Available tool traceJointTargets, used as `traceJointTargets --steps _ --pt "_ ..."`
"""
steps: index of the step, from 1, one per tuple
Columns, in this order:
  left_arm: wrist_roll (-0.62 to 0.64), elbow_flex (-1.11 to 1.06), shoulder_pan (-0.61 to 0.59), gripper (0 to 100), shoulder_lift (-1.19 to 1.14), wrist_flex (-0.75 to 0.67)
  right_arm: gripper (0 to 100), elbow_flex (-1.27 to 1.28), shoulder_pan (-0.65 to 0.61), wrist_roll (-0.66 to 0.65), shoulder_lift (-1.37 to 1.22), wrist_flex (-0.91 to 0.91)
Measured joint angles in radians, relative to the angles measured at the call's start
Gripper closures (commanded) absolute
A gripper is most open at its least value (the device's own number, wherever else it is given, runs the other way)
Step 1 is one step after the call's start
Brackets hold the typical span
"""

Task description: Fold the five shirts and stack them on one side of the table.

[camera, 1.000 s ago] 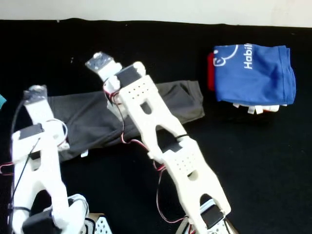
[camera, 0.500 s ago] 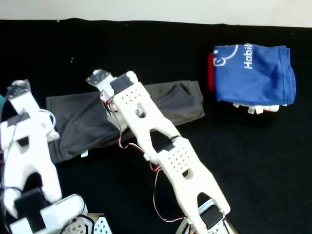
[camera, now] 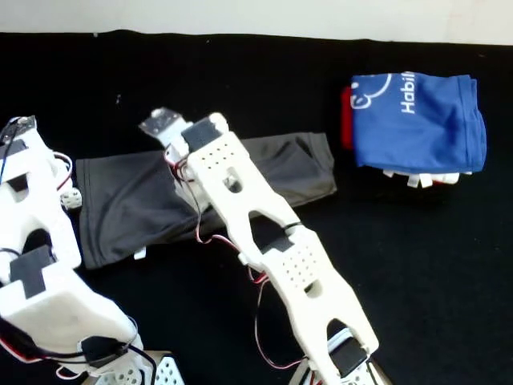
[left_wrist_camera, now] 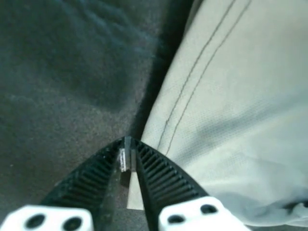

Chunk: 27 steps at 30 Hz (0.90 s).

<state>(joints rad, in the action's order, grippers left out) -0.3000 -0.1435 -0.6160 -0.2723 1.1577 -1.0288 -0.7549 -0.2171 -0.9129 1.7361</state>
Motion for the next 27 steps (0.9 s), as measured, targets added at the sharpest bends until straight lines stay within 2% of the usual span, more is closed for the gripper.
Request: traceJointTargets --steps 6,10,18,24,27 --pt "0.0 0.02 0.005 99 -0.04 0.003 99.3 -0.003 -0.003 0.0 -0.083 -0.037" --pt "0.0 0.02 0.005 99 -0.04 0.006 99.3 -0.011 -0.002 0.002 -0.12 0.006" --pt "0.034 0.132 0.005 98 -0.04 0.173 98.5 -0.011 -0.002 0.002 0.031 0.012" --pt "0.055 0.199 0.005 83 -0.06 0.222 81.7 -0.011 0.005 -0.023 0.203 0.012" --pt "0.055 0.207 0.005 82 -0.107 0.213 81.6 -0.011 0.031 -0.031 0.27 0.012"
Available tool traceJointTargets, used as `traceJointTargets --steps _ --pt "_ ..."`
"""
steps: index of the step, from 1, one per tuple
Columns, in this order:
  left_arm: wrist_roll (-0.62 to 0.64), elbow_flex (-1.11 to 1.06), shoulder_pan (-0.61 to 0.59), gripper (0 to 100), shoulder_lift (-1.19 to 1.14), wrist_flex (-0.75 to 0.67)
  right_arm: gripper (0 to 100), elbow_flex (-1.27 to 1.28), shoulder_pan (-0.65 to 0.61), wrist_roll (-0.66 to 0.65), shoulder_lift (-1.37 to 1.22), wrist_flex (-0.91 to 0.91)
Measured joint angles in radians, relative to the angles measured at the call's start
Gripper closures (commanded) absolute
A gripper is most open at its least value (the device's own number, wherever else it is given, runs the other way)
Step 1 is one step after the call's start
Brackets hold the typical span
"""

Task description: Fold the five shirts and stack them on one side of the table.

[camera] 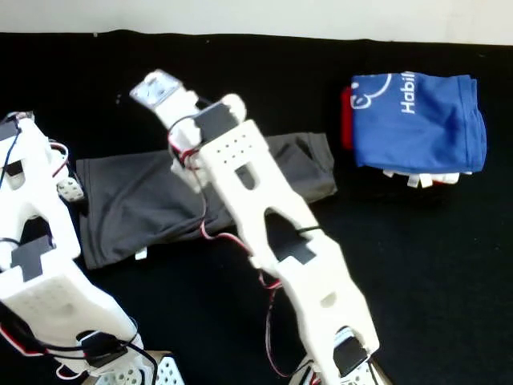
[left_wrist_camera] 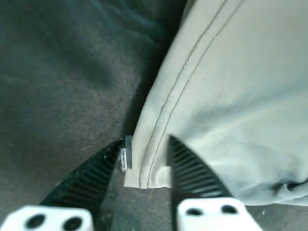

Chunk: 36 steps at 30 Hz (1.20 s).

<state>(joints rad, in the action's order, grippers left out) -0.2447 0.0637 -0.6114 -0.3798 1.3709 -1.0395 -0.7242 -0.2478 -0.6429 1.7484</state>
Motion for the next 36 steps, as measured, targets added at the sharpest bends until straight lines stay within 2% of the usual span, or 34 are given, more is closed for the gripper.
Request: traceJointTargets --steps 8,14,16,18,23,29,34,36 --pt "0.002 0.089 0.0 82 -0.196 -0.031 82.3 0.0 0.06 0.0 0.199 0.0" --pt "0.002 0.216 0.0 82 -0.31 0.02 82.3 0.0 0.095 0.0 0.273 0.002" --pt "0.002 0.265 0.009 87 -0.339 0.064 82.4 0.0 0.104 0.0 0.288 0.002" --pt "-0.002 0.31 0.02 100 -0.361 0.101 84.1 0.0 0.107 0.0 0.31 0.002" --pt "-0.049 0.393 0.038 99 -0.416 0.129 91.3 0.0 0.109 0.0 0.417 0.005" --pt "-0.121 0.532 -0.094 99 -0.457 0.137 99.4 0.077 0.127 0.0 0.585 0.005" --pt "-0.199 0.684 -0.235 99 -0.47 0.201 99.3 0.351 0.13 0.0 0.749 0.005" --pt "-0.209 0.724 -0.242 99 -0.468 0.239 99.3 0.465 0.144 0.0 0.806 0.005"
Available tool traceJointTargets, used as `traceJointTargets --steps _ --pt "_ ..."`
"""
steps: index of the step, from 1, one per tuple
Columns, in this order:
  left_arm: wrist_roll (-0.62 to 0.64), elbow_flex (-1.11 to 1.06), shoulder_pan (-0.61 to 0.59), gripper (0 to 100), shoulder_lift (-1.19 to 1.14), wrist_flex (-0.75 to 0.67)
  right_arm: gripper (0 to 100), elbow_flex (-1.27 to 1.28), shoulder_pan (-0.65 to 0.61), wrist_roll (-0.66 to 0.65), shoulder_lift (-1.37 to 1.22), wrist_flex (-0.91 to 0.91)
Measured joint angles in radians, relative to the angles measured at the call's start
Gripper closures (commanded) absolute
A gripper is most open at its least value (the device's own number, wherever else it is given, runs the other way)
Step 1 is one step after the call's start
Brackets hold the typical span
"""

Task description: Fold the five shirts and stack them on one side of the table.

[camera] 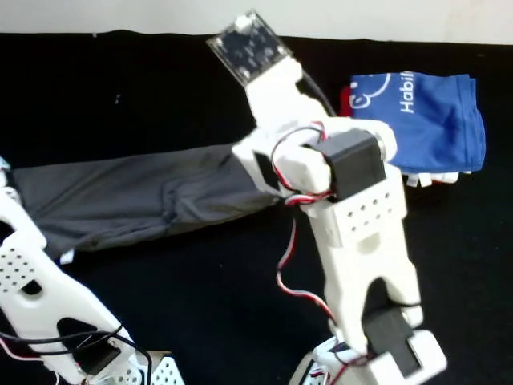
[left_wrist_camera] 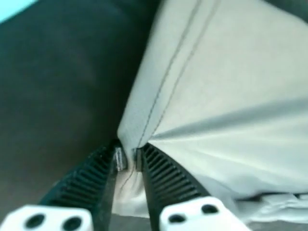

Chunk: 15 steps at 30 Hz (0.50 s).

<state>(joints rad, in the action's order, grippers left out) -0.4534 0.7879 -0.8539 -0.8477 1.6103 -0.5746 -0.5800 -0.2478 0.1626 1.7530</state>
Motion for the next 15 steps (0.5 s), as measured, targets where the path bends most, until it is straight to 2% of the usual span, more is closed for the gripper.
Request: traceJointTargets --steps 3,8,15 --pt "-0.005 0.023 0.023 99 0.0 0.052 99.3 0.175 0.06 0.0 0.066 -0.002" --pt "0.021 0.021 0.129 99 0.017 0.135 99.3 0.516 0.229 0.0 0.187 -0.12" --pt "0.054 -0.18 0.338 99 0.316 0.144 99.3 1.109 0.31 0.0 0.46 -0.416"
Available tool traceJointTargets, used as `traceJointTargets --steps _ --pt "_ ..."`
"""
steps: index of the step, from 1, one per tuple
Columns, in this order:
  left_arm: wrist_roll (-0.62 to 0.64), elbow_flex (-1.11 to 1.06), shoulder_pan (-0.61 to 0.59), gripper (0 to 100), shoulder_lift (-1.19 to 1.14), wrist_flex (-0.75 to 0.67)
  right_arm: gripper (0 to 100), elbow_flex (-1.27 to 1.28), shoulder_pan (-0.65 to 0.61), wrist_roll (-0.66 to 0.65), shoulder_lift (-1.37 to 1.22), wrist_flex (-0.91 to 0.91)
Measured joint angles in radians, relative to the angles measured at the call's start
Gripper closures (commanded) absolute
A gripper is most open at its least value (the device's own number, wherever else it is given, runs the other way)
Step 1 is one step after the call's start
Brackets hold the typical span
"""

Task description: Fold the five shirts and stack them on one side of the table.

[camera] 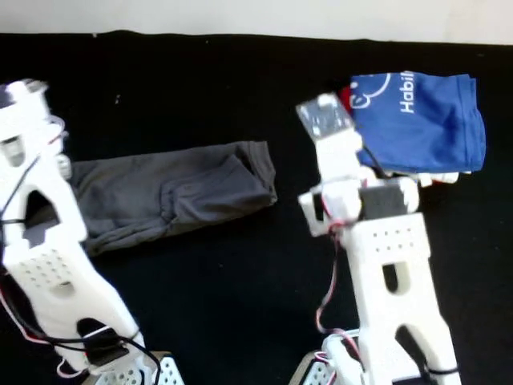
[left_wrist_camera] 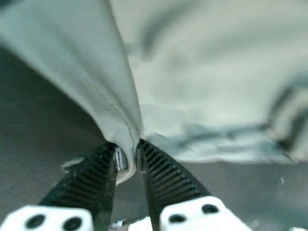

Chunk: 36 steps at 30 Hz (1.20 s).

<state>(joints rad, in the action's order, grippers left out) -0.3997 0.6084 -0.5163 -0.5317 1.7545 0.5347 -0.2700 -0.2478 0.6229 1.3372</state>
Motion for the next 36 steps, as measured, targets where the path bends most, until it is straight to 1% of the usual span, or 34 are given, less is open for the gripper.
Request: traceJointTargets --steps 4,8,10,13,17,19,24,27,32,34,36 --pt "0.021 -0.132 0.189 99 0.184 0.002 99.3 0.371 0.08 0.0 0.143 -0.226" --pt "0.068 -0.152 0.371 99 0.244 0.003 99.3 0.666 0.183 0.0 0.233 -0.413" --pt "0.086 -0.157 0.462 99 0.247 -0.003 99.3 0.764 0.209 0.0 0.264 -0.477" --pt "0.098 -0.158 0.583 99 0.247 -0.068 99.3 0.887 0.222 0.0 0.29 -0.569" --pt "0.101 -0.163 0.712 99 0.247 -0.17 99.3 1.017 0.227 0.0 0.318 -0.698" --pt "0.103 -0.163 0.763 99 0.235 -0.224 99.3 1.045 0.229 0.0 0.33 -0.723" --pt "0.103 -0.163 0.835 99 0.124 -0.342 99.3 1.068 0.232 0.0 0.364 -0.736" --pt "0.103 -0.164 0.855 99 0.069 -0.397 99.3 1.074 0.232 0.0 0.371 -0.736" --pt "0.103 -0.164 0.862 99 0.048 -0.493 99.3 1.076 0.232 0.0 0.371 -0.74" --pt "0.103 -0.164 0.862 94 0.048 -0.52 99.3 1.076 0.232 0.0 0.371 -0.74" --pt "0.103 -0.164 0.862 87 0.048 -0.528 99.3 1.076 0.232 0.0 0.371 -0.74"
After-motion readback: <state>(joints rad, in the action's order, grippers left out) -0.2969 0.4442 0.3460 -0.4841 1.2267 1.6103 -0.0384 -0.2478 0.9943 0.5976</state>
